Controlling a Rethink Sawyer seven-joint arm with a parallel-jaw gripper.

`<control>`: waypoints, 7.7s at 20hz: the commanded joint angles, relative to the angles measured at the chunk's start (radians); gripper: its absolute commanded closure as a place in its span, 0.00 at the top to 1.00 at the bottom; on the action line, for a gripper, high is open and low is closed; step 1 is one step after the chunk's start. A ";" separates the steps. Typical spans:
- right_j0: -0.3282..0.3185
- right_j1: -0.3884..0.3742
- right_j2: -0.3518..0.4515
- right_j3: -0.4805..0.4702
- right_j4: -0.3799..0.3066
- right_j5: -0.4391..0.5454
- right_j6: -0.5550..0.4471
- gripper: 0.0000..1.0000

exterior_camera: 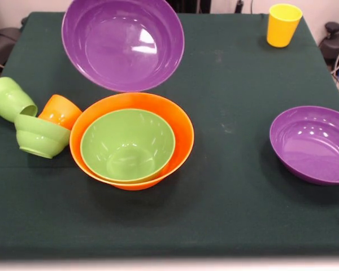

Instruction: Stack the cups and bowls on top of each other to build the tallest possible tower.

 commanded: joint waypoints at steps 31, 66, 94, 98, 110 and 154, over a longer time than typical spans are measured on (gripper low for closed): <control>-0.096 0.186 0.308 -0.140 -0.379 -0.093 -0.300 0.00; -0.178 0.263 0.347 -0.057 -0.673 -0.350 -0.117 0.00; -0.177 0.409 0.350 -0.055 -0.602 -0.507 -0.010 0.00; -0.129 0.364 0.274 -0.061 -0.615 -0.599 0.021 0.00; -0.106 0.411 0.201 -0.089 -0.664 -0.679 -0.004 0.00; 0.178 0.446 -0.209 -0.372 -0.715 -1.022 -0.115 0.00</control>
